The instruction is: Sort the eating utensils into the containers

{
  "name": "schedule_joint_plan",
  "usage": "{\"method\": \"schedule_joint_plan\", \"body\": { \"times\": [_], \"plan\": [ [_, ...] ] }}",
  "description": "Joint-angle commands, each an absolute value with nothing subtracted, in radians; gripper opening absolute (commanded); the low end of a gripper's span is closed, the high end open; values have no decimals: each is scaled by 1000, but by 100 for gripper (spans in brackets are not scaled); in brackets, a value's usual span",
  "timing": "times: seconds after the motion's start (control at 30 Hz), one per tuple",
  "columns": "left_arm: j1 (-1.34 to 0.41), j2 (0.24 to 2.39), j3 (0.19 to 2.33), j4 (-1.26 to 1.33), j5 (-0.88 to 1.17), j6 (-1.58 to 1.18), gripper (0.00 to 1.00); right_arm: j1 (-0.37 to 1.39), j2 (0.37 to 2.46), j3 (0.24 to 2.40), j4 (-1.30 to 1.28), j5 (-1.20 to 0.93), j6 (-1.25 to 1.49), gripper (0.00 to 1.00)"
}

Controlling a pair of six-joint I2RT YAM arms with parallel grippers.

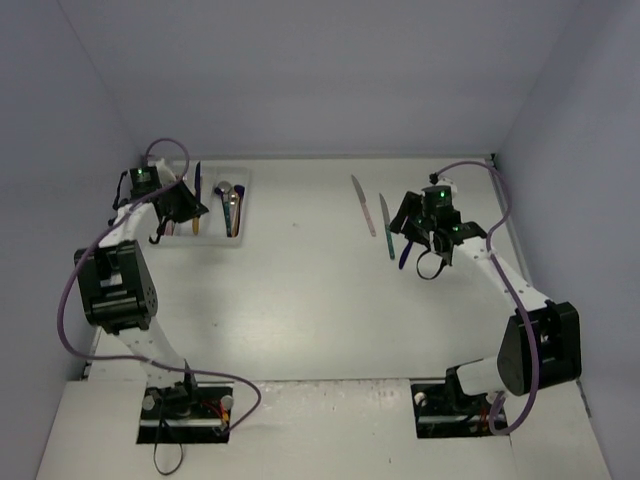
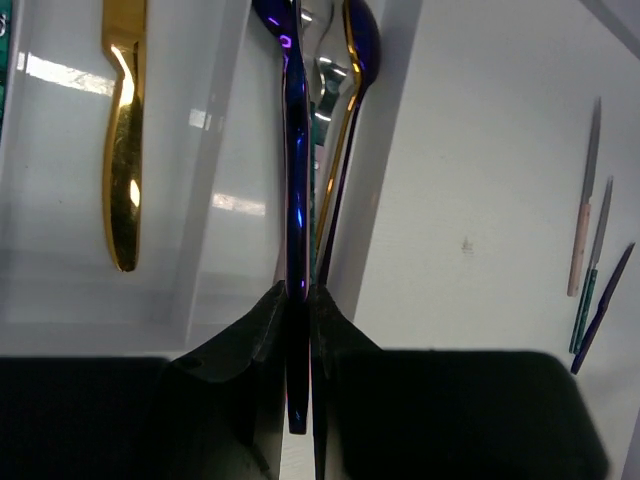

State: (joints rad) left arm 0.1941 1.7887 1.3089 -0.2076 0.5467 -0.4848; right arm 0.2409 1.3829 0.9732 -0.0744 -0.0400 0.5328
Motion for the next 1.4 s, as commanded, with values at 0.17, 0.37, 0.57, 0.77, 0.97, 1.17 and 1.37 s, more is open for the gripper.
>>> {"method": "schedule_joint_plan", "body": {
  "times": [0.17,0.37,0.57,0.77,0.97,1.17,1.37],
  "plan": [
    [215,1973,1573,-337,587,-405,0,191,1324,952,-55,-61,502,56],
    [235,2053,1645,-412,573,-407,0,175,1319,947,-65,-61,497,56],
    [244,2070,1682,-477,521,-410,19,170,1327,950,-78,-13,486,56],
    [245,2020,1697,-524,413,-400,44,164,1359,955,-101,72,470,58],
    [243,1927,1722,-552,320,-381,57,161,1419,979,-110,108,459,58],
    [219,1776,1693,-552,272,-358,58,161,1515,1027,-119,141,458,58],
    [102,1518,1527,-545,182,-316,59,170,1642,1084,-122,171,475,56]
  ]
}}
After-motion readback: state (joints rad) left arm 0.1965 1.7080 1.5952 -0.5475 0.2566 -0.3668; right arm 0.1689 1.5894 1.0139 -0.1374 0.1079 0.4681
